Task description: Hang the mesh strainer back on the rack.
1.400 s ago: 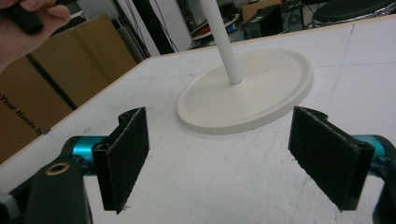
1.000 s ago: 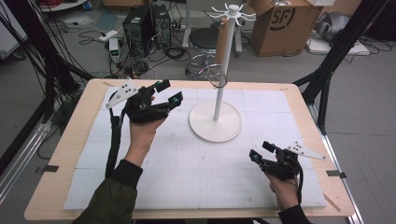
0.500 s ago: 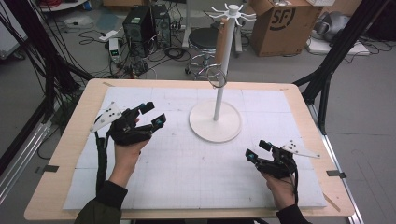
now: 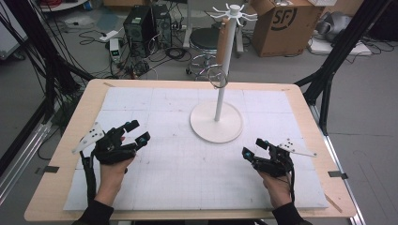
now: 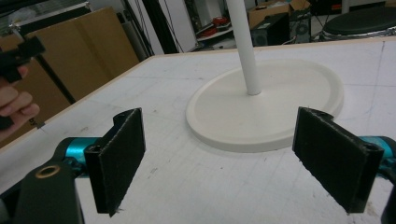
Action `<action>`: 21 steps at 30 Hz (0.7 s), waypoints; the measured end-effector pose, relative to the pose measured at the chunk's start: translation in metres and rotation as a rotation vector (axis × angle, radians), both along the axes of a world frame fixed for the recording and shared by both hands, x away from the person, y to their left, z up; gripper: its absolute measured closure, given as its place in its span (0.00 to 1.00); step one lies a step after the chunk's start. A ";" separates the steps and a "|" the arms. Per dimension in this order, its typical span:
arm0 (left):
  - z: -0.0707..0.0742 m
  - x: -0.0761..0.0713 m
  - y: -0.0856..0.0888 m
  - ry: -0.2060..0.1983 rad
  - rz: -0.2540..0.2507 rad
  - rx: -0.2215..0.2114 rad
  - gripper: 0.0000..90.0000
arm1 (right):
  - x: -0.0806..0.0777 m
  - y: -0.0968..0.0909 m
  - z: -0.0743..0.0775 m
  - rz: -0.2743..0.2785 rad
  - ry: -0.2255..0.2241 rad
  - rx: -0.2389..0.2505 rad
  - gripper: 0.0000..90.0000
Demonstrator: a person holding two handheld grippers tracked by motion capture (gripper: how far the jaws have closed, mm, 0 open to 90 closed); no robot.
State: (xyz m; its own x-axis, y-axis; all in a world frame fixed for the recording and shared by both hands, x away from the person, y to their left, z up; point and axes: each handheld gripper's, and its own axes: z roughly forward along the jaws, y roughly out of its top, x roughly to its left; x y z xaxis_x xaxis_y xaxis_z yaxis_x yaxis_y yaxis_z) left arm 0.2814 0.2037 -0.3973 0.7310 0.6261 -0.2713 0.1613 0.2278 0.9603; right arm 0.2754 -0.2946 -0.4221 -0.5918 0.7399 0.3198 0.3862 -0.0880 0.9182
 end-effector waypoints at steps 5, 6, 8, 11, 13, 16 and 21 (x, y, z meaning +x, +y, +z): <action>-0.014 -0.006 0.005 0.026 0.009 0.021 0.29 | -0.005 0.005 0.002 0.028 -0.024 -0.012 0.17; -0.016 -0.007 0.006 0.026 0.015 0.029 0.29 | -0.005 0.005 0.003 0.030 -0.033 -0.013 0.17; -0.021 -0.008 0.009 0.043 0.018 0.050 0.29 | -0.007 0.006 0.004 0.035 -0.037 -0.016 0.17; -0.026 -0.012 0.012 0.054 0.025 0.041 0.29 | -0.008 0.008 0.004 0.041 -0.040 -0.027 0.17; -0.030 -0.016 0.015 0.058 0.041 0.049 0.29 | -0.009 0.009 0.004 0.043 -0.048 -0.033 0.17; -0.035 -0.021 0.016 0.069 0.041 0.068 0.29 | -0.010 0.010 0.005 0.043 -0.054 -0.038 0.17; -0.039 -0.023 0.014 0.075 0.029 0.100 0.29 | -0.010 0.011 0.005 0.046 -0.060 -0.045 0.17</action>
